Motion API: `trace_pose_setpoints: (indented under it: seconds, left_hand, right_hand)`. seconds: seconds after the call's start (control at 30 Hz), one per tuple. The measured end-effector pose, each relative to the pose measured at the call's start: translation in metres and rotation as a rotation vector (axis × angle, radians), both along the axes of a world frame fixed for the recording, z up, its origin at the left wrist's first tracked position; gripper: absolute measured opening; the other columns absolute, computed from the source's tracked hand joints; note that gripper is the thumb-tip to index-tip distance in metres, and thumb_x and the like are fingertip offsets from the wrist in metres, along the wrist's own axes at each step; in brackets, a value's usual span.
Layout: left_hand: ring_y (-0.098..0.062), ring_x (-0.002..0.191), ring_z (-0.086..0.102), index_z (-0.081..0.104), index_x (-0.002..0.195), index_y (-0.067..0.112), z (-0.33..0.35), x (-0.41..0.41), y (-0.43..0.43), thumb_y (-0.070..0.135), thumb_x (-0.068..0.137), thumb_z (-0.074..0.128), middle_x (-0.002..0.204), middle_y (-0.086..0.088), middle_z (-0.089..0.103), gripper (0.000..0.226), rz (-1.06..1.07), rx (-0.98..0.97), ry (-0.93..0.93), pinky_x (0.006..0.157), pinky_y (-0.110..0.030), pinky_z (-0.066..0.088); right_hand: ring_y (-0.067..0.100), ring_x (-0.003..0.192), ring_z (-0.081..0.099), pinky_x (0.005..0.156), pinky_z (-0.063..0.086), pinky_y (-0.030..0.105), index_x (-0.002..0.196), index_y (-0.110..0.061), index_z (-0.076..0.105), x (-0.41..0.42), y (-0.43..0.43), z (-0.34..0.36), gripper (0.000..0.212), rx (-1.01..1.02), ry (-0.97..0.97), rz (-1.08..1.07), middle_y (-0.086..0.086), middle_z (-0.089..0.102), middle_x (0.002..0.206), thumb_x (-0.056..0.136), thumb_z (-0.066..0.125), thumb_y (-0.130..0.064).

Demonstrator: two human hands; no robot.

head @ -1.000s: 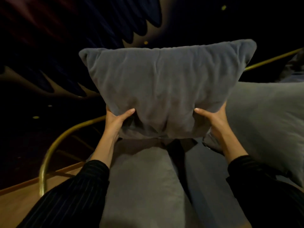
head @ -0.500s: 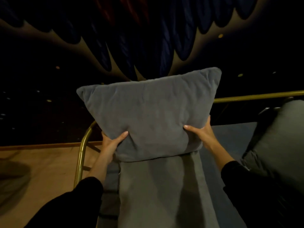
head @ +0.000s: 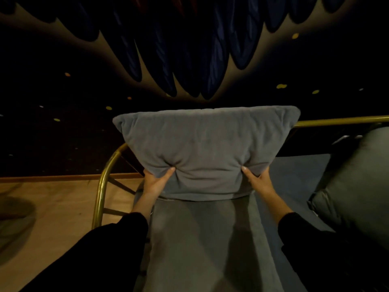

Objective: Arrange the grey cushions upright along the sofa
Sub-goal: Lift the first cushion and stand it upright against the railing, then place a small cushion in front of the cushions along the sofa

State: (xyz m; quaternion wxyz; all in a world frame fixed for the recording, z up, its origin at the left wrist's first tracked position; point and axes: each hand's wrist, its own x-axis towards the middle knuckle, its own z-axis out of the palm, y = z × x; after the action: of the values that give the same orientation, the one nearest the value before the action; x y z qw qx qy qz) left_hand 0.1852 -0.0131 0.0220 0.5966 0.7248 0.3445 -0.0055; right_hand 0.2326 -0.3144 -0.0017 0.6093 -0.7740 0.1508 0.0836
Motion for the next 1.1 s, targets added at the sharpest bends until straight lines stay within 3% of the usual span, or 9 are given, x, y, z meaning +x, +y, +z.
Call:
trace_pose_setpoints:
  seconds: [0.1, 0.17, 0.3, 0.5, 0.6, 0.67, 0.77, 0.93, 1.1]
  left_hand:
    - [-0.031, 0.142, 0.04, 0.022, 0.152, 0.006, -0.003, -0.004, -0.002, 0.036, 0.078, 0.079, 0.154, -0.014, 0.038, 0.098, 0.075, 0.007, 0.08, 0.114, -0.034, 0.035]
    - [-0.034, 0.14, 0.041, 0.022, 0.152, 0.007, -0.001, -0.013, -0.012, 0.05, 0.075, 0.077, 0.154, -0.016, 0.038, 0.103, 0.135, 0.086, 0.096, 0.116, -0.043, 0.036]
    - [-0.042, 0.137, 0.041, 0.025, 0.15, 0.001, 0.006, -0.045, -0.062, 0.043, 0.086, 0.068, 0.15, -0.026, 0.037, 0.088, 0.139, 0.303, 0.131, 0.111, -0.047, 0.038]
    - [-0.039, 0.126, 0.054, 0.046, 0.137, 0.0, 0.01, -0.076, -0.166, 0.024, 0.092, 0.064, 0.14, -0.024, 0.053, 0.055, -0.476, 0.322, 0.238, 0.105, -0.044, 0.046]
    - [-0.036, 0.127, 0.054, 0.049, 0.137, 0.001, 0.024, -0.059, -0.225, 0.022, 0.093, 0.063, 0.137, -0.022, 0.056, 0.051, -0.794, 0.323, 0.19, 0.104, -0.039, 0.045]
    - [-0.035, 0.123, 0.057, 0.05, 0.135, 0.001, 0.035, -0.04, -0.268, 0.023, 0.093, 0.063, 0.132, -0.023, 0.06, 0.049, -0.921, 0.356, 0.168, 0.099, -0.037, 0.045]
    - [-0.035, 0.117, 0.059, 0.049, 0.136, 0.004, 0.046, -0.009, -0.342, 0.027, 0.092, 0.064, 0.128, -0.021, 0.061, 0.052, -1.012, 0.385, 0.134, 0.092, -0.037, 0.048]
    - [-0.034, 0.124, 0.056, 0.046, 0.14, 0.006, 0.044, 0.033, -0.471, 0.032, 0.093, 0.064, 0.133, -0.019, 0.058, 0.057, -1.008, 0.345, 0.142, 0.099, -0.039, 0.046]
    - [-0.036, 0.129, 0.052, 0.04, 0.145, 0.005, 0.018, 0.075, -0.567, 0.039, 0.093, 0.061, 0.141, -0.02, 0.053, 0.065, -0.89, 0.303, 0.266, 0.104, -0.04, 0.043]
  right_hand:
    - [0.038, 0.13, 0.05, 0.103, 0.045, 0.057, 0.154, -0.019, 0.019, 0.0, -0.005, -0.004, 0.097, -0.066, 0.039, 0.061, 0.012, 0.039, 0.154, 0.078, 0.072, -0.046]
    - [0.036, 0.123, 0.054, 0.102, 0.047, 0.054, 0.152, -0.017, 0.025, -0.003, -0.007, 0.002, 0.105, -0.062, 0.108, 0.032, 0.015, 0.045, 0.149, 0.07, 0.072, -0.062]
    - [0.033, 0.131, 0.051, 0.105, 0.043, 0.04, 0.145, -0.005, 0.041, -0.026, -0.014, 0.019, 0.068, -0.129, 0.21, -0.004, 0.015, 0.05, 0.146, 0.09, 0.063, -0.038]
    - [0.032, 0.121, 0.059, 0.091, 0.045, 0.033, 0.127, 0.002, 0.061, -0.093, -0.067, 0.051, 0.051, -0.258, 0.268, 0.0, 0.018, 0.064, 0.129, 0.089, 0.067, -0.031]
    - [0.029, 0.118, 0.063, 0.083, 0.041, 0.024, 0.12, 0.003, 0.067, -0.115, -0.136, 0.064, 0.045, -0.333, 0.273, -0.119, 0.017, 0.07, 0.117, 0.086, 0.071, -0.026]
    - [0.033, 0.116, 0.063, 0.085, 0.044, 0.028, 0.116, 0.003, 0.068, -0.124, -0.195, 0.072, 0.042, -0.359, 0.274, -0.267, 0.019, 0.07, 0.11, 0.085, 0.072, -0.025]
    - [0.038, 0.121, 0.056, 0.099, 0.045, 0.041, 0.127, 0.004, 0.057, -0.132, -0.29, 0.081, 0.052, -0.412, 0.219, -0.522, 0.024, 0.062, 0.128, 0.085, 0.071, -0.024]
    - [0.048, 0.133, 0.035, 0.109, 0.029, 0.047, 0.139, 0.005, 0.039, -0.116, -0.421, 0.074, 0.075, -0.565, 0.222, -0.806, 0.03, 0.041, 0.141, 0.083, 0.071, -0.034]
    - [0.041, 0.149, 0.012, 0.116, 0.017, 0.054, 0.155, -0.003, 0.004, -0.078, -0.491, 0.047, 0.119, -0.473, 0.322, -0.824, 0.025, 0.012, 0.161, 0.073, 0.074, -0.054]
